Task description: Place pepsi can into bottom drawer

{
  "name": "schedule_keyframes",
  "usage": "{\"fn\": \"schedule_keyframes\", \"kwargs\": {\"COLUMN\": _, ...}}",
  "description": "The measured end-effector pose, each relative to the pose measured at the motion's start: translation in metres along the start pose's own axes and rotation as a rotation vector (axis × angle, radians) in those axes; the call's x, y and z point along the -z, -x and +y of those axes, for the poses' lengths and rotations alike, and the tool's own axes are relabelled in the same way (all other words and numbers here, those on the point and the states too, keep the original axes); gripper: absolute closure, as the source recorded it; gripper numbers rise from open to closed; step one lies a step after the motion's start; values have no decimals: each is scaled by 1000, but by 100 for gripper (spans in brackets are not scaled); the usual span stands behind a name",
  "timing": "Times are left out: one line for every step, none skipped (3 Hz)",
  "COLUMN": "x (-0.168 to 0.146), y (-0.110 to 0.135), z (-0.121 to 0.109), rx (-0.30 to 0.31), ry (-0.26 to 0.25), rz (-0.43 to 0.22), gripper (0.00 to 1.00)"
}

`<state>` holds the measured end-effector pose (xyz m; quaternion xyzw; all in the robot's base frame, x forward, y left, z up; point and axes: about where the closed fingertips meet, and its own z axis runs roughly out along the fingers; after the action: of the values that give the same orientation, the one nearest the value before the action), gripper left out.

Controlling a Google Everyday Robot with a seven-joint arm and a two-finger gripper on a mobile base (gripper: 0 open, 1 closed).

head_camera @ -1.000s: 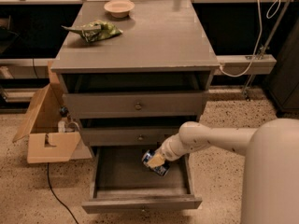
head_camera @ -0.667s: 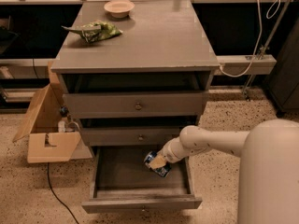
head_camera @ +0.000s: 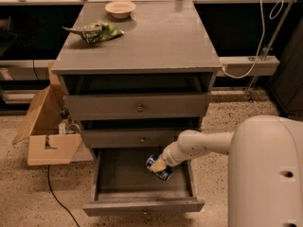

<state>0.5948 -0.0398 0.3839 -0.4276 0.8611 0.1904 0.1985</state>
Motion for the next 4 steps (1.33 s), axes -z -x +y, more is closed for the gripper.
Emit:
{"fn": "schedule_keyframes", "kwargs": {"x": -32, "y": -14, "z": -12, "rx": -24, "ry": -46, "rz": 24, "gripper": 100}}
{"fn": "schedule_keyframes", "kwargs": {"x": -85, "y": -38, "z": -17, "rx": -71, "ry": -1, "rz": -5, "gripper": 100}}
{"fn": "schedule_keyframes", "kwargs": {"x": -119, "y": -57, "z": -22, "rx": -118, "ry": 64, "rz": -31, "gripper": 100}}
{"fn": "schedule_keyframes", "kwargs": {"x": -124, "y": -57, "z": -24, "rx": -121, "ry": 62, "rz": -33, "gripper": 74}}
